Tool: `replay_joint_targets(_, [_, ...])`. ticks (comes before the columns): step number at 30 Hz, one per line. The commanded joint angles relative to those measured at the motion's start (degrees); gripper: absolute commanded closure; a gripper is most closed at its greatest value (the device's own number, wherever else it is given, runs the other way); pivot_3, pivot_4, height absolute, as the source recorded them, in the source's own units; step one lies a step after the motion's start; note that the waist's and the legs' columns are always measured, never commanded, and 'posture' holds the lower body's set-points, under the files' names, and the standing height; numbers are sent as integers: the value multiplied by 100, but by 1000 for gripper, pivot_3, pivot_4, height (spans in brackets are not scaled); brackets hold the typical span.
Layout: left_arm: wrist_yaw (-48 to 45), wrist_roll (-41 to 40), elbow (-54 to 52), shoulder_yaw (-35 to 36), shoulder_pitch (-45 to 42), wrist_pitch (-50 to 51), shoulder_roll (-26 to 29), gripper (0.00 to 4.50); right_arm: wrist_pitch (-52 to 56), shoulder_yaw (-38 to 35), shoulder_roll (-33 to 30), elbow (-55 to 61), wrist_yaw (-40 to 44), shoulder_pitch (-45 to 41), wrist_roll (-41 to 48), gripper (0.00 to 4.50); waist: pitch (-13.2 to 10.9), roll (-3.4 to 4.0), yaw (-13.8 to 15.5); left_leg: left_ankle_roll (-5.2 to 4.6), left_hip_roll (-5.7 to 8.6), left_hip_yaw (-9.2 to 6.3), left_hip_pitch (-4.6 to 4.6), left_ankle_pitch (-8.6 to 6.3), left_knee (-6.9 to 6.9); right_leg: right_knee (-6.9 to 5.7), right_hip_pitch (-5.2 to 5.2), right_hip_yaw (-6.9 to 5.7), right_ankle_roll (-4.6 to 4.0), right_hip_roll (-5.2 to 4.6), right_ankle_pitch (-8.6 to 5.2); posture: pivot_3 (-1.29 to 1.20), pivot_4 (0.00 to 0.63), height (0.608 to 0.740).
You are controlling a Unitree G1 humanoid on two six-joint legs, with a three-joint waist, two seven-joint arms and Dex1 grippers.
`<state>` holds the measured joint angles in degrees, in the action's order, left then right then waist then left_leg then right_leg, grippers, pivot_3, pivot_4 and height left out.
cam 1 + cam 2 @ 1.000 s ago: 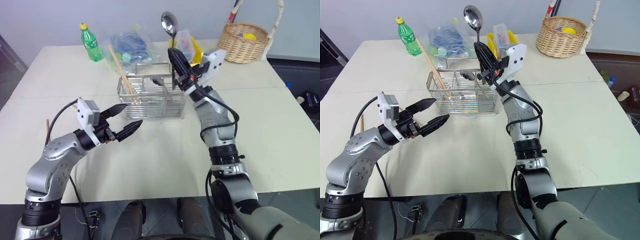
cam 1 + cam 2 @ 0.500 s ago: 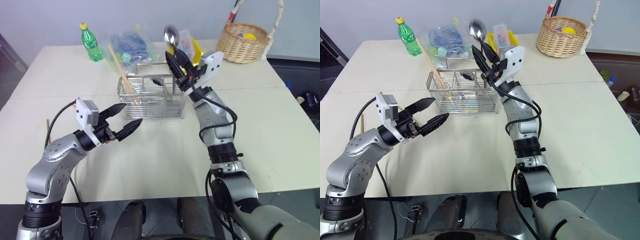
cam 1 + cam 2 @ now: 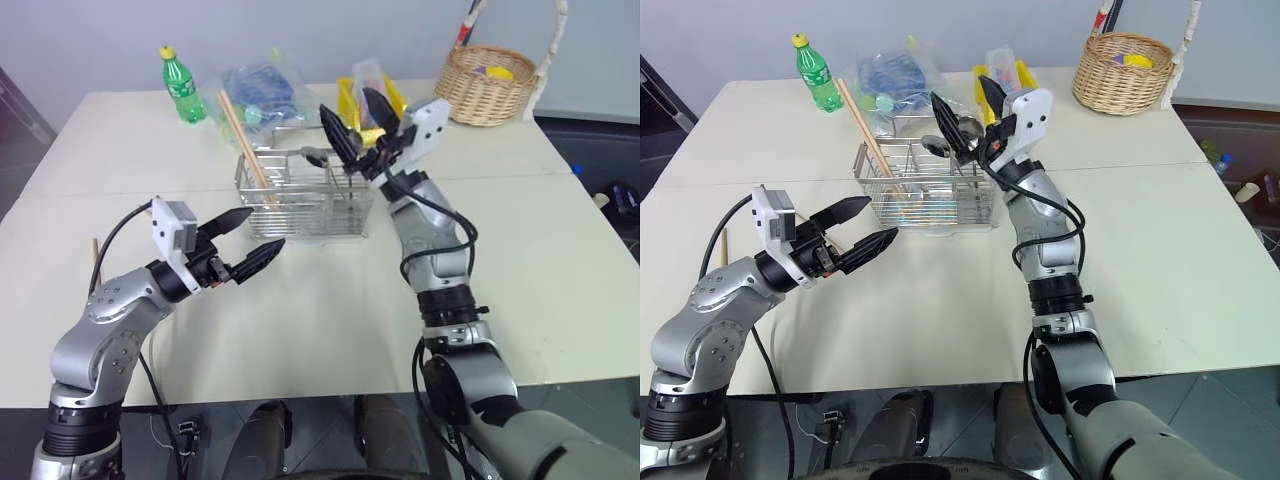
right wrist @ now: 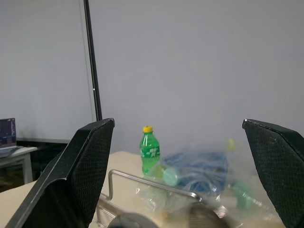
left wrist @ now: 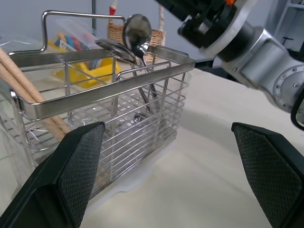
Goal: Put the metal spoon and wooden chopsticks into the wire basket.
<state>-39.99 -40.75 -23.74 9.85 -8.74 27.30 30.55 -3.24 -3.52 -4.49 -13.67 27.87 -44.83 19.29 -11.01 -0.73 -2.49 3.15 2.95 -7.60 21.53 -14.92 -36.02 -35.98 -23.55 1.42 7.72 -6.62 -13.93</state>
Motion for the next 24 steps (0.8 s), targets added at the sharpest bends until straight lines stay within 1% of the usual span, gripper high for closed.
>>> replay_joint_targets(1, [69, -29, -106, 170, -20, -82, -1, 0, 351, -69, -268, 838, -36, -38, 115, 81, 0, 0, 3, 0, 0, 0, 0, 0, 0, 0, 0, 0, 0, 0, 0, 0, 150, 740])
replay_joint_targets(6, [304, 47, -26, 348, 97, -171, -90, 0, 1250, -163, -933, 1871, 40, 255, 368, 81, 0, 0, 11, 0, 0, -1, 0, 0, 1, 2, 2, 0, 0, 0, -1, 0, 150, 740])
replay_joint_targets(8, [460, 121, -16, 452, 239, -229, -156, 0, 1787, -246, -1348, 2457, 148, 491, 613, 81, 0, 0, 13, 0, 0, 0, 1, 0, 1, 6, 2, 0, 0, -1, -1, 0, 150, 740])
replay_joint_targets(14, [948, 378, 25, 694, 545, -395, -345, 0, 3114, -548, -2282, 3841, 350, 1124, 1534, 81, 0, -1, 24, -1, -1, 0, 5, -1, 2, 11, 3, 0, 1, -3, -1, 0, 150, 740])
replay_joint_targets(18, [1192, 677, 218, 719, 634, -629, -501, 0, 3582, -735, -2585, 4269, 323, 1352, 1982, 81, 0, -2, 34, -2, -2, 1, 4, -1, 1, 30, 12, -1, 1, -3, -1, 0, 150, 740])
replay_joint_targets(21, [1546, 1035, 498, 679, 643, -931, -780, 0, 3729, -883, -2758, 4579, 437, 1856, 2235, 81, 2, -5, 115, -2, -3, 0, 4, -1, 1, 49, 22, -5, 1, -2, -1, 0, 150, 740])
replay_joint_targets(24, [1723, 1301, 659, 597, 715, -1154, -982, 0, 3633, -993, -2852, 4784, 579, 2452, 2292, 81, 2, -6, 186, -5, -2, 4, 10, -3, 0, 70, 27, -5, 3, -4, 0, 0, 150, 740])
